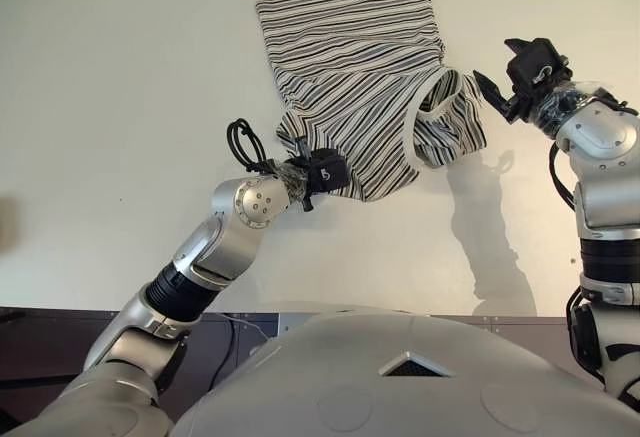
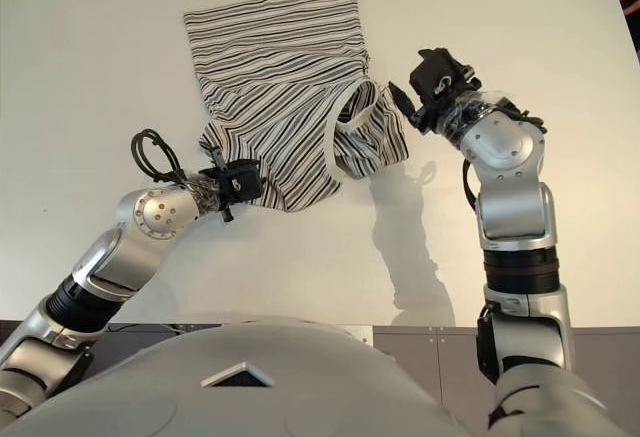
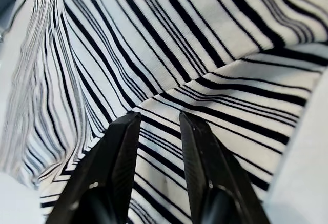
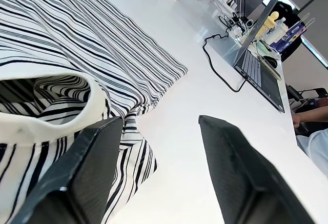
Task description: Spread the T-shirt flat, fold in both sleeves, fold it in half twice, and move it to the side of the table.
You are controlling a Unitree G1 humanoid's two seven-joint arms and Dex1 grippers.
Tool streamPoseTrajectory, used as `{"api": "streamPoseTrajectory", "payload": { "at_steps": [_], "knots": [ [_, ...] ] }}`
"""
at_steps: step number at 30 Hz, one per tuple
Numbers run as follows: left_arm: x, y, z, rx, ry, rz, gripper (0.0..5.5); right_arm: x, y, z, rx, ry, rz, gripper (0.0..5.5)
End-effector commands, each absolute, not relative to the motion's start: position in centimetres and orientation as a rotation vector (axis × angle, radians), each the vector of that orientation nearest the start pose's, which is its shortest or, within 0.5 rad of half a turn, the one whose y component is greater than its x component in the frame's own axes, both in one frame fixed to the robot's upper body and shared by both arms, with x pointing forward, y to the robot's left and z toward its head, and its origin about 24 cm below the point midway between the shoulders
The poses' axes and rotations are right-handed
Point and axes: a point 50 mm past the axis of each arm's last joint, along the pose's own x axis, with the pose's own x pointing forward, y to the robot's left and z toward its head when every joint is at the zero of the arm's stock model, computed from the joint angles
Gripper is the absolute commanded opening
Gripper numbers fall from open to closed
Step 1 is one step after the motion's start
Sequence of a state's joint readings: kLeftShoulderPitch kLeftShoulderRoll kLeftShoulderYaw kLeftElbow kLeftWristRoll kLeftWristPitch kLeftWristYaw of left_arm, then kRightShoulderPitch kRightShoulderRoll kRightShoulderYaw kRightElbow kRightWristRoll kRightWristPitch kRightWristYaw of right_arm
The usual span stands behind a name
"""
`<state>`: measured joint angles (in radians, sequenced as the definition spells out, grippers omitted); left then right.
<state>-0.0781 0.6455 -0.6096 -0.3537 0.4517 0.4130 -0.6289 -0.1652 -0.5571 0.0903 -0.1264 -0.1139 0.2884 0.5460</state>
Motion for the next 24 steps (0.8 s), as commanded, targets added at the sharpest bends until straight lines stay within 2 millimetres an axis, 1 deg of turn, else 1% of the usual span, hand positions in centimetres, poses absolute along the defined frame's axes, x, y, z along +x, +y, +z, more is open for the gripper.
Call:
{"api": "streamPoseTrajectory", "payload": {
  "at_steps": [1, 2, 3, 4, 6, 7, 8, 9, 11, 12, 13, 15, 16, 18, 20, 21, 22, 24],
  "knots": [
    [17.6, 18.0, 2.2, 1.164, 0.607, -1.059, 1.39, 25.2, -20.9, 7.4, -0.667, 0.285, 0.592, 2.7],
    [17.2, 18.9, 2.5, 1.173, 0.625, -1.058, 1.39, 24.2, -21.0, 6.9, -0.658, 0.316, 0.61, 2.7],
    [16.9, 19.6, 2.7, 1.164, 0.639, -1.048, 1.39, 23.1, -20.9, 5.5, -0.664, 0.374, 0.634, 2.7],
    [16.7, 19.9, 2.7, 1.148, 0.646, -1.035, 1.39, 22.2, -20.7, 3.8, -0.67, 0.428, 0.651, 2.7],
    [16.7, 20.0, 2.8, 1.122, 0.642, -1.021, 1.39, 21.2, -20.2, 0.3, -0.661, 0.52, 0.62, 2.7],
    [16.6, 20.1, 2.9, 1.115, 0.644, -1.019, 1.39, 20.9, -20.0, -0.5, -0.655, 0.543, 0.601, 2.7],
    [16.5, 20.5, 2.9, 1.111, 0.653, -1.017, 1.39, 20.7, -20.0, -0.8, -0.647, 0.555, 0.587, 2.7],
    [16.2, 21.1, 2.9, 1.108, 0.673, -1.014, 1.39, 20.5, -20.2, -0.7, -0.638, 0.56, 0.577, 2.7],
    [14.9, 23.4, 2.7, 1.128, 0.751, -1.014, 1.39, 19.5, -22.0, -0.1, -0.664, 0.593, 0.574, 2.7],
    [14.8, 24.6, 2.6, 1.149, 0.781, -0.99, 1.39, 18.8, -23.2, 0.3, -0.69, 0.62, 0.585, 2.7],
    [14.8, 25.4, 2.6, 1.163, 0.795, -0.97, 1.39, 18.3, -24.0, 0.8, -0.713, 0.638, 0.598, 2.7],
    [15.0, 25.6, 2.7, 1.154, 0.774, -0.938, 1.39, 17.7, -24.9, 2.8, -0.734, 0.626, 0.658, 2.7],
    [15.1, 25.1, 2.8, 1.125, 0.749, -0.931, 1.39, 17.9, -24.5, 4.0, -0.735, 0.589, 0.7, 2.7],
    [14.8, 23.7, 2.6, 1.07, 0.71, -0.933, 1.39, 19.8, -22.9, 6.9, -0.715, 0.448, 0.727, 2.7],
    [14.4, 22.7, 2.5, 1.033, 0.689, -0.937, 1.39, 21.9, -20.9, 10.2, -0.67, 0.284, 0.712, 2.7],
    [14.4, 22.5, 2.6, 1.021, 0.681, -0.932, 1.39, 22.4, -20.1, 11.2, -0.652, 0.237, 0.708, 2.7],
    [14.5, 22.4, 2.8, 1.012, 0.672, -0.92, 1.39, 23.0, -19.3, 11.4, -0.63, 0.211, 0.71, 2.7],
    [15.1, 22.9, 3.3, 1.063, 0.665, -0.881, 1.39, 24.9, -18.0, 9.4, -0.651, 0.23, 0.679, 2.7]
  ]
}}
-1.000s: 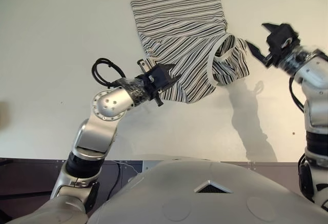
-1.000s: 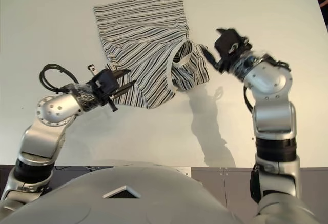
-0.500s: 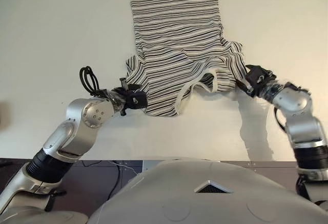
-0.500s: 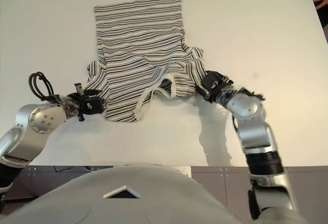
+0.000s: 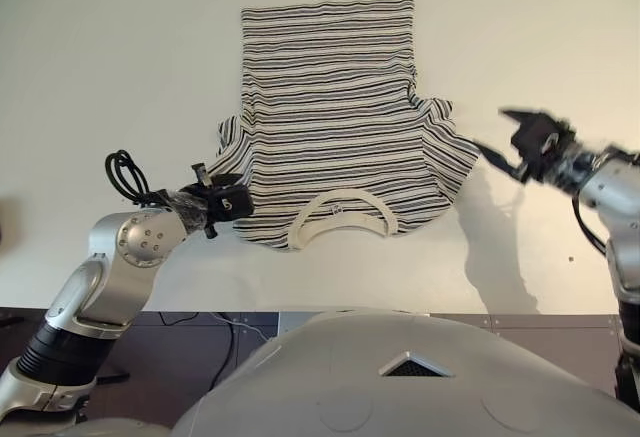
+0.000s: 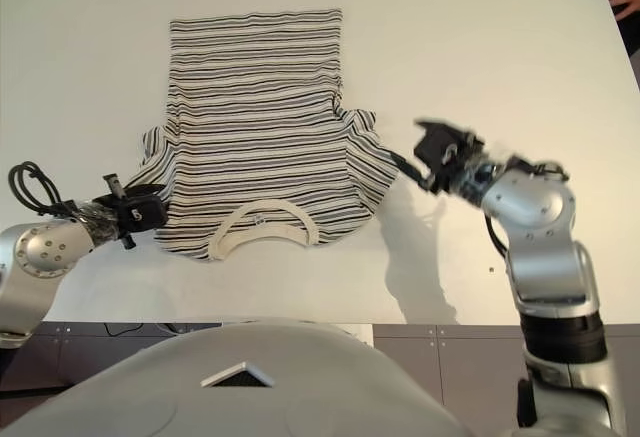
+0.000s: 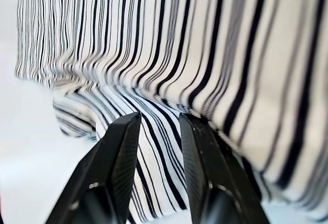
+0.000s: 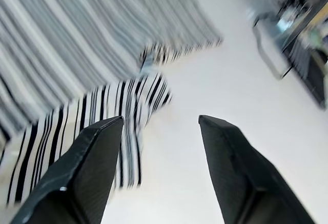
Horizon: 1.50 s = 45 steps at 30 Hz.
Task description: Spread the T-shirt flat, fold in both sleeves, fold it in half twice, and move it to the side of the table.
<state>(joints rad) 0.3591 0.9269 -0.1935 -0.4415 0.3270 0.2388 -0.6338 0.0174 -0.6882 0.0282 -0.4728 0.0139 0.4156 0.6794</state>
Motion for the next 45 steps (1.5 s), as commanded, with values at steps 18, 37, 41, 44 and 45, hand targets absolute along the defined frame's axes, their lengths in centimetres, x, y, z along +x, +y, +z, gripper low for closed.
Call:
{"api": "streamPoseTrajectory", "payload": {
  "at_steps": [18, 37, 41, 44, 45],
  "knots": [
    [15.5, 20.8, 2.7, 1.094, 0.54, -0.675, 1.39, 20.5, -24.0, 2.0, -0.799, 0.646, 0.662, 2.7],
    [18.1, 27.5, 5.4, 1.46, 0.336, -0.771, 1.92, 26.3, -18.2, 9.3, -0.801, -0.037, 0.357, 2.77],
    [16.3, 29.0, 4.0, 1.484, 0.406, -0.851, 2.45, 26.4, -18.7, 7.1, -0.853, 0.016, 0.333, 2.77],
    [16.8, 28.7, 3.1, 1.539, 0.384, -0.856, 2.92, 26.4, -18.2, 6.7, -0.844, 0.013, 0.338, 2.77],
    [17.0, 28.6, 2.8, 1.554, 0.375, -0.866, 2.92, 26.5, -18.2, 6.7, -0.849, 0.013, 0.338, 2.77]
  ]
}}
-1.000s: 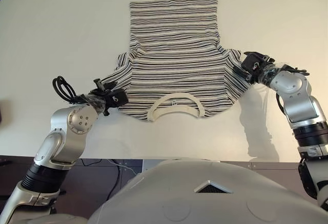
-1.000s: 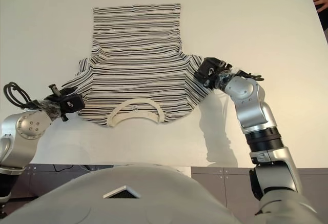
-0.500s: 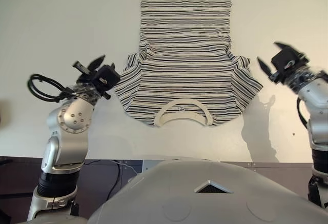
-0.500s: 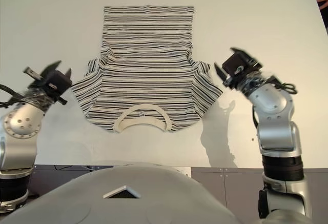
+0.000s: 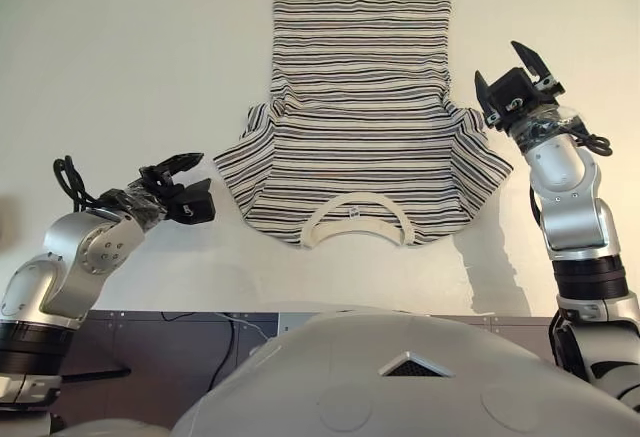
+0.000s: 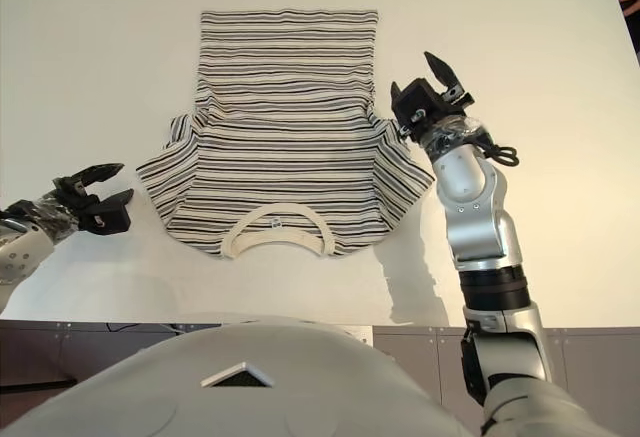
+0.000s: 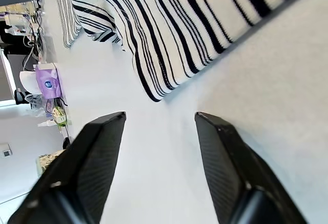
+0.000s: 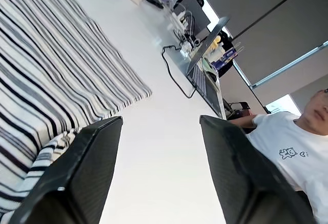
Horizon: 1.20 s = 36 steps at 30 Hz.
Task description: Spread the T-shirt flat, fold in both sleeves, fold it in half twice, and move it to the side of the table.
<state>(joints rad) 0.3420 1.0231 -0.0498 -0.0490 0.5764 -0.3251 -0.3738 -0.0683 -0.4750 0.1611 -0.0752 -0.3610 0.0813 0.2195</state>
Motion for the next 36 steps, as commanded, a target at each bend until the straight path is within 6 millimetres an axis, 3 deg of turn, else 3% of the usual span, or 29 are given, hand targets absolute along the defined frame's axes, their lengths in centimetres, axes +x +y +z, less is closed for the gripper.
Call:
{"api": "streamPoseTrajectory", "payload": {
  "at_steps": [1, 7, 13, 19, 28, 36],
  "knots": [
    [17.2, 28.3, 2.6, 1.559, 0.355, -0.874, 2.92, 26.5, -18.2, 6.7, -0.85, 0.015, 0.333, 2.77],
    [17.3, 26.4, 1.7, 1.541, 0.24, -0.938, 2.92, 26.8, -17.9, 6.7, -0.836, 0.013, 0.339, 2.77],
    [17.6, 26.9, 1.4, 1.553, 0.219, -0.964, 2.92, 26.5, -17.6, 6.1, -0.806, 0.034, 0.327, 2.77],
    [17.6, 26.9, 0.3, 1.552, 0.24, -1.057, 1.82, 26.9, -17.4, 6.1, -0.796, 0.038, 0.32, 2.77],
    [17.8, 27.1, 0.3, 1.537, 0.242, -1.01, 0.31, 26.5, -17.2, 5.7, -0.755, 0.054, 0.31, 2.77],
    [18.8, 25.4, 2.7, 1.501, -0.023, -0.775, 0.11, 26.1, -17.1, 5.5, -0.737, 0.066, 0.315, 2.77]
  ]
}}
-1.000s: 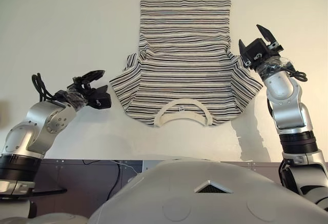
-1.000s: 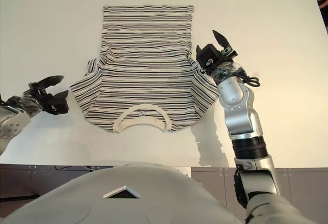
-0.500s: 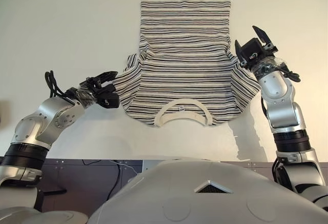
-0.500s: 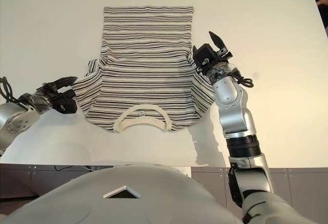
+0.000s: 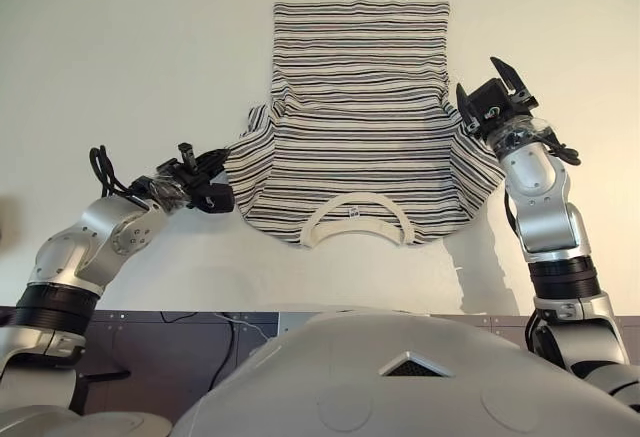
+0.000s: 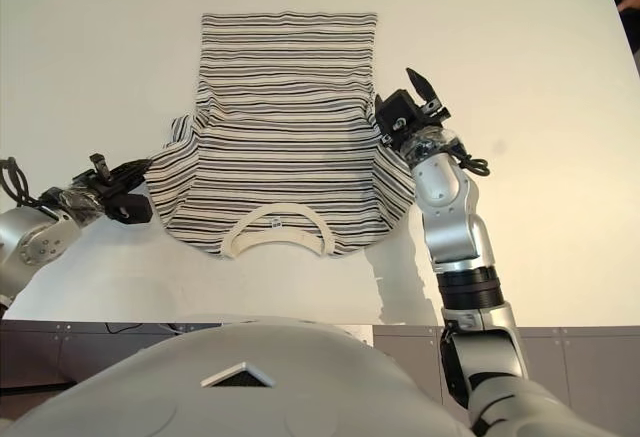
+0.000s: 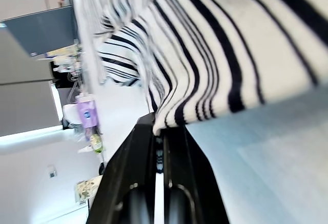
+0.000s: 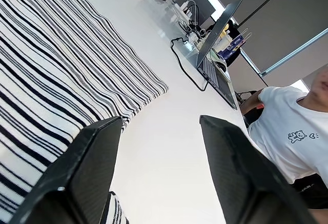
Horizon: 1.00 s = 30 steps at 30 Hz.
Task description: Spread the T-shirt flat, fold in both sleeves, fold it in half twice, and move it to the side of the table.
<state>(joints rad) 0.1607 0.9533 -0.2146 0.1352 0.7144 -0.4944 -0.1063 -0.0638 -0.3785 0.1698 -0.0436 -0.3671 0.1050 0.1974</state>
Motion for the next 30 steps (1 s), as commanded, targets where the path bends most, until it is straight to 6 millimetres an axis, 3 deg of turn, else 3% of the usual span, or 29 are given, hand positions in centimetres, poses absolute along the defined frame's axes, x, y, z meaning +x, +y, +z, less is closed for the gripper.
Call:
{"api": "streamPoseTrajectory", "payload": {
  "at_steps": [1, 8, 13, 21, 23, 26, 30],
  "knots": [
    [19.0, 24.9, 3.1, 1.502, -0.084, -0.747, 0.11, 26.1, -17.1, 5.4, -0.736, 0.068, 0.316, 2.77],
    [19.9, 22.4, 4.5, 1.487, -0.265, -0.684, 0.11, 26.0, -17.5, 5.4, -0.747, 0.075, 0.32, 2.77],
    [19.2, 20.2, 4.6, 1.445, -0.328, -0.714, 0.11, 26.3, -17.9, 5.6, -0.763, 0.078, 0.338, 2.77],
    [18.6, 17.5, 1.9, 1.329, -0.271, -0.752, 0.11, 27.1, -18.7, 6.1, -0.788, 0.067, 0.319, 2.77],
    [18.7, 16.9, 1.5, 1.298, -0.252, -0.736, 0.11, 27.1, -19.5, 6.4, -0.815, 0.069, 0.315, 2.77],
    [18.2, 16.2, 1.3, 1.238, -0.214, -0.728, 0.57, 26.5, -21.6, 7.8, -0.907, 0.046, 0.339, 2.77],
    [16.7, 15.6, 1.0, 1.197, -0.174, -0.697, 1.19, 24.4, -23.7, 9.8, -1.144, 0.003, 0.489, 2.77]
  ]
}}
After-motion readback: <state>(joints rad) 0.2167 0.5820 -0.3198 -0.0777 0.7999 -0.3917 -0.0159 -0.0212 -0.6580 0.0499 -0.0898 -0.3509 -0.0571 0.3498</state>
